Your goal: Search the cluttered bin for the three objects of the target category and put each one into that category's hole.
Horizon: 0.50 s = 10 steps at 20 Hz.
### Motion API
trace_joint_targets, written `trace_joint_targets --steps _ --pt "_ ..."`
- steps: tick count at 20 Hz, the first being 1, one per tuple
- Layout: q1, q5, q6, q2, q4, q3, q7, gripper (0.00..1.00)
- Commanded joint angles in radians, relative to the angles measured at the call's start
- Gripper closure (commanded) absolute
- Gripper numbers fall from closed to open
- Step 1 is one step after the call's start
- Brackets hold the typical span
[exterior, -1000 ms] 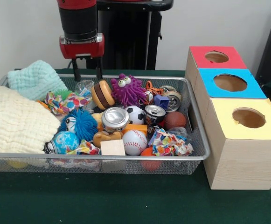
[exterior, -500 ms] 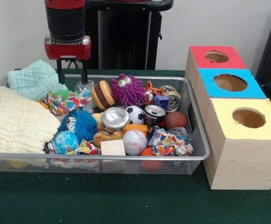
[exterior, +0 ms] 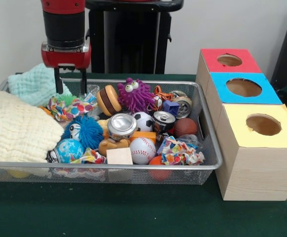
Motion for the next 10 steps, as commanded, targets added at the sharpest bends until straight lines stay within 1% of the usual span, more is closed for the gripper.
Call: trace_joint_targets --steps 1,7,10 --pt "-0.08 -0.005 -0.03 0.127 -0.057 0.078 -0.111 0.0" --pt "-0.099 0.004 -0.015 0.132 -0.032 0.107 -0.105 0.0" --pt "-0.106 0.0 -0.015 0.128 -0.022 0.11 -0.099 0.0"
